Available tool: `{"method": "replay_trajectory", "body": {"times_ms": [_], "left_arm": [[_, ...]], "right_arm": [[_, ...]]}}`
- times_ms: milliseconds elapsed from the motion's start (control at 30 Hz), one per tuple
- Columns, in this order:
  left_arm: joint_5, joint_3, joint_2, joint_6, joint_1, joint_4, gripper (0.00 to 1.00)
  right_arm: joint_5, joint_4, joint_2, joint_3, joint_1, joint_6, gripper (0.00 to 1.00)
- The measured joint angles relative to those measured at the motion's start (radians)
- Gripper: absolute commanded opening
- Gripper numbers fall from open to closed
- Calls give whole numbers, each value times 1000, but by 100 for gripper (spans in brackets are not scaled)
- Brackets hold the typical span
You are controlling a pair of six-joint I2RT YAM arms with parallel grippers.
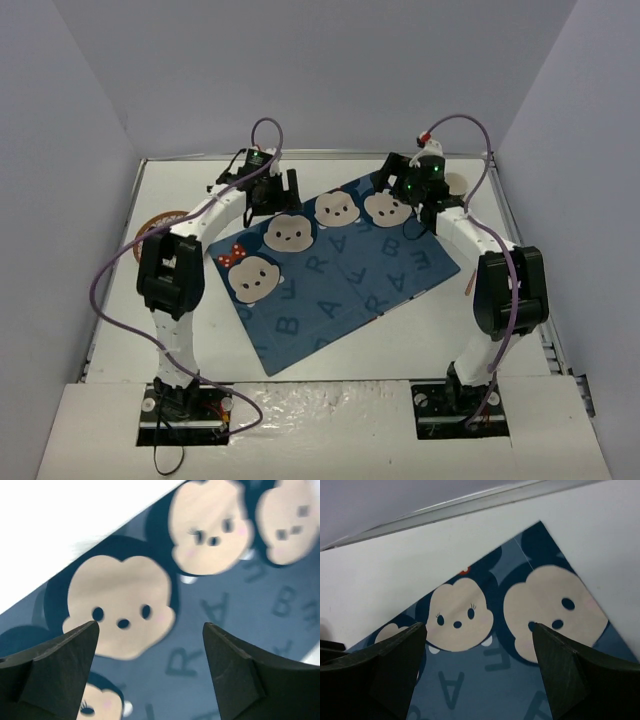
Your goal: Set the dinner table for one person
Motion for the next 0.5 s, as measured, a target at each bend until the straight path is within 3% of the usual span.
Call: {"method": "replay_trajectory", "body": {"times_ms": [167,500], "left_arm": [[29,58,222,7,24,4,62],[41,119,266,20,32,20,60]], "right_arm": [[40,7,-84,-268,-5,110,83],[70,22,-162,-502,-99,208,82]]}}
